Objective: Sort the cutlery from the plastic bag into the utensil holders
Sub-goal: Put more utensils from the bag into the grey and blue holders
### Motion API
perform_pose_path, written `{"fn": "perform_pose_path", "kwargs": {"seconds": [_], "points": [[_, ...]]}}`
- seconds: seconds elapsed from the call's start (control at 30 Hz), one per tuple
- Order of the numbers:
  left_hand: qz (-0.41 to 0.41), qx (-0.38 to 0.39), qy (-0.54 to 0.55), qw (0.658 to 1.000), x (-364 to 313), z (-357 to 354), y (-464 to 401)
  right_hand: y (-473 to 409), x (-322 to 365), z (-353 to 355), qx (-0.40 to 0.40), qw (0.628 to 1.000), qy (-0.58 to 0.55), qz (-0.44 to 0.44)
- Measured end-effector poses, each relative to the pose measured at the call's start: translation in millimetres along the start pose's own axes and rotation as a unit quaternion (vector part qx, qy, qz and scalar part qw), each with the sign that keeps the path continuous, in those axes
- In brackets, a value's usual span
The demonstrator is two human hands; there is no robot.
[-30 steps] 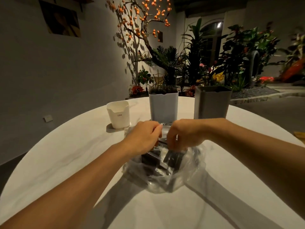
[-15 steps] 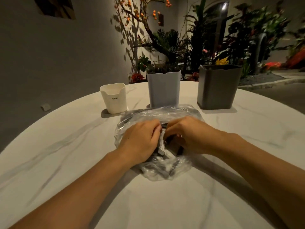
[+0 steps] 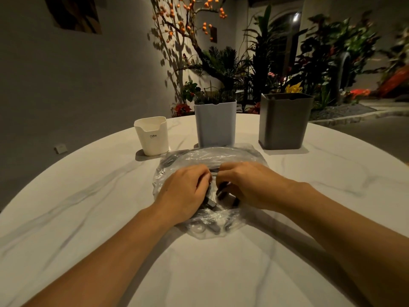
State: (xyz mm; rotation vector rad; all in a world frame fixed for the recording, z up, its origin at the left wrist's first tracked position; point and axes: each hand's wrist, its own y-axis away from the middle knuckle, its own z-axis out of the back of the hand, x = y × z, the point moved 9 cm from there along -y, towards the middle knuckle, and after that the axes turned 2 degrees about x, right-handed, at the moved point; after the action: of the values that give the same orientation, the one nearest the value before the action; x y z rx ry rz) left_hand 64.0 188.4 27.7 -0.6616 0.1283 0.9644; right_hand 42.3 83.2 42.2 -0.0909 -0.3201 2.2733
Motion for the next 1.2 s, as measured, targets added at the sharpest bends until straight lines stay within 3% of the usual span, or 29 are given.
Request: {"fn": "perform_pose_path", "kwargs": {"seconds": [0.33, 0.73, 0.9, 1.07, 1.2], "points": [[-0.003, -0.009, -0.006, 1.000, -1.2, 0.2, 0.5, 0.5, -5.9, -8.3, 0.061, 0.998, -0.011, -0.008], [-0.021, -0.009, 0.018, 1.000, -10.5, 4.4, 3.5, 6.6, 15.5, 19.1, -0.136, 0.990, 0.014, 0.045], [0.030, -0.048, 0.129, 0.990, -12.1, 12.8, 4.0, 11.9, 32.6, 30.6, -0.214, 0.973, -0.012, 0.090], [0.105, -0.043, 0.142, 0.983, -6.9, 16.6, 9.5, 19.5, 51.0, 44.5, -0.301, 0.944, -0.041, 0.126], [0.081, -0.077, 0.193, 0.975, -18.2, 29.1, 9.4, 18.4, 48.2, 52.8, -0.320, 0.942, -0.013, 0.098]]}}
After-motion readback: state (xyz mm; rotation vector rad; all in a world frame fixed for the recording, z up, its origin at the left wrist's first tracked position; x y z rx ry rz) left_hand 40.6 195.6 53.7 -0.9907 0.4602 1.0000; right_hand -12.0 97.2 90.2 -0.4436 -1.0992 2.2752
